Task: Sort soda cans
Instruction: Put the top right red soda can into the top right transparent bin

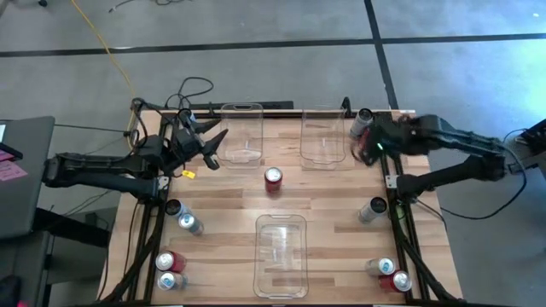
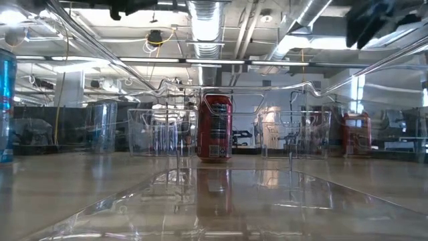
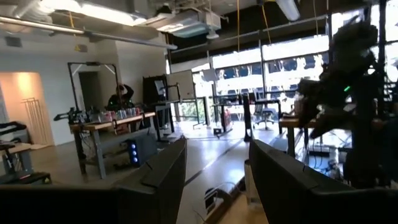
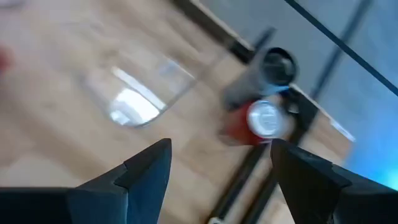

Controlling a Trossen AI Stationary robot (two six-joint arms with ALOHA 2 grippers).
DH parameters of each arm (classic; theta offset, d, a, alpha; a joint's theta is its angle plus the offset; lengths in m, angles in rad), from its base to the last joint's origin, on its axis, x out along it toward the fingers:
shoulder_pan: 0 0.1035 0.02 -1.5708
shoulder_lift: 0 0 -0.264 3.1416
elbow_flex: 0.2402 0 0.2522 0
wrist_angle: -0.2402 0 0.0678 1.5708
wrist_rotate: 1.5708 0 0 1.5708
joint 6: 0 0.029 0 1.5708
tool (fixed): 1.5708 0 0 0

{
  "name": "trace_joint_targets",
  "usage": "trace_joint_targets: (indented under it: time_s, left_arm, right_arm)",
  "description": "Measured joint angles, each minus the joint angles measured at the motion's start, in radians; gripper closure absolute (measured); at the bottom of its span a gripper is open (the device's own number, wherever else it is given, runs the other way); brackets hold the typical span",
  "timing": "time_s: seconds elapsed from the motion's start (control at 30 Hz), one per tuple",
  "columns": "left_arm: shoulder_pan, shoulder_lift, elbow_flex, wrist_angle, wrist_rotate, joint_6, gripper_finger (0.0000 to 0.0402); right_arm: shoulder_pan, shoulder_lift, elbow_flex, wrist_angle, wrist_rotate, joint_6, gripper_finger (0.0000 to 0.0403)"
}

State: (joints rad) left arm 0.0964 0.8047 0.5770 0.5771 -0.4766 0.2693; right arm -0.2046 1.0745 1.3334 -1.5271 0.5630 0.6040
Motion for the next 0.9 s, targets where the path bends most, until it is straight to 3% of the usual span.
trace_joint_targets:
  time_s: [0.23,0.47,0.7,0.9]
  left_arm:
    - [0.034,-0.001,0.0,-0.016,-0.014,0.007,0.0229]
    - [0.046,-0.05,0.0,-0.082,-0.014,-0.001,0.0229]
    - [0.045,-0.09,0.0,-0.171,-0.014,-0.061,0.023]
    - [0.045,-0.099,0.0,-0.194,-0.014,-0.08,0.023]
  right_arm:
    - [-0.406,0.101,0.0,0.204,-0.086,-0.302,0.0111]
    - [-0.674,0.172,0.0,0.234,-0.238,-0.42,0.0111]
    - [-0.678,0.233,-0.023,0.195,-0.318,-0.395,0.0111]
    - [-0.693,0.287,-0.096,0.187,-0.307,-0.336,0.0111]
